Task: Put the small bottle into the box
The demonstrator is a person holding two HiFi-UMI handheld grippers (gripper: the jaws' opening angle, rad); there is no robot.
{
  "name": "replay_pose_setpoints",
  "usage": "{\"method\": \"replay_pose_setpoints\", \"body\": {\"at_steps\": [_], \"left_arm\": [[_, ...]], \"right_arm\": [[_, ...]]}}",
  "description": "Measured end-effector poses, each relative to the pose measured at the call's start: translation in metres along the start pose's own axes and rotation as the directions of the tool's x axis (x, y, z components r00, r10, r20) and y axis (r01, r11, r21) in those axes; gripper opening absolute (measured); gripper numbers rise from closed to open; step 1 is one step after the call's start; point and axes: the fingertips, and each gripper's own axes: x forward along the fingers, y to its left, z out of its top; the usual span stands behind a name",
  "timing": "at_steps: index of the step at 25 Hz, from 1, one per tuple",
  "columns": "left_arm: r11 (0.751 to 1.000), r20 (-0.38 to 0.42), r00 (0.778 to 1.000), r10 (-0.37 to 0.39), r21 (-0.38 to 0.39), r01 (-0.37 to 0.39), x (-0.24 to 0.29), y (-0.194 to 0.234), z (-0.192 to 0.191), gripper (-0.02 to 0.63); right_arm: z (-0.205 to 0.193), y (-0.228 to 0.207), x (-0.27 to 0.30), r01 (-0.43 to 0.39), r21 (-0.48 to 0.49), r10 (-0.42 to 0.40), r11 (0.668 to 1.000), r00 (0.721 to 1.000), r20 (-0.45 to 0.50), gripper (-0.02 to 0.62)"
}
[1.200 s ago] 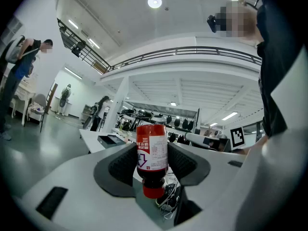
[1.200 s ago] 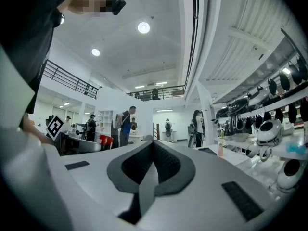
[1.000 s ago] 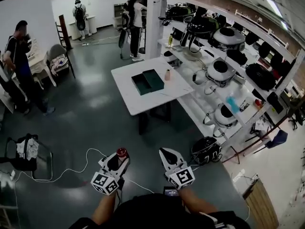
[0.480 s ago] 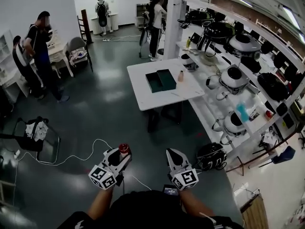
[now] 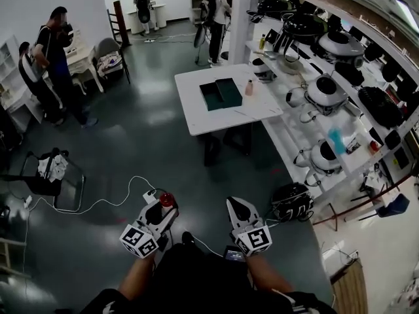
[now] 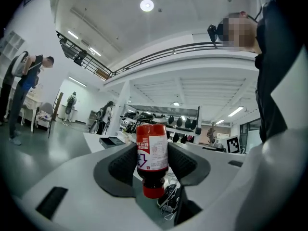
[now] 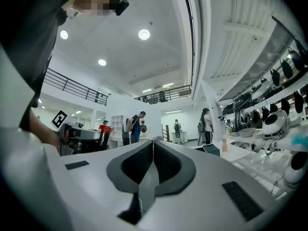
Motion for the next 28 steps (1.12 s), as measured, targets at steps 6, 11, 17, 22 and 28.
{"method": "replay_pose_setpoints", "body": {"at_steps": [6, 11, 17, 22, 28], "left_arm": [[1.0, 0.005, 1.0, 0.023, -0.001, -0.023, 0.017, 0.012, -0.001, 0.216], [1.0, 0.01, 1.0, 0.002, -0.008, -0.002, 0.039, 0.03, -0.005, 0.216], [1.0, -0.018, 1.0, -0.008, 0.013, 0.008, 0.08, 0.064, -0.003, 0.216], [1.0, -0.011, 1.0, -0.022, -0.015, 0.022, 0.112, 0.109, 0.004, 0.216], [0.998, -0.012, 0.998, -0.062, -0.032, 0.061, 0.147, 0.162, 0.015, 0.216]], "right_arm": [[-0.001, -0.018, 0.009, 0.018, 0.014, -0.018, 1.0, 1.0, -0.003, 0.032], [0.006, -0.031, 0.03, 0.012, -0.006, -0.012, 1.0, 1.0, 0.007, 0.032], [0.003, -0.058, 0.069, 0.034, -0.016, -0.034, 0.999, 0.999, -0.013, 0.032], [0.002, -0.078, 0.123, 0.026, -0.001, -0.026, 1.0, 0.999, -0.022, 0.032], [0.002, -0.098, 0.187, 0.02, -0.025, -0.022, 0.999, 0.999, -0.049, 0.032]]}}
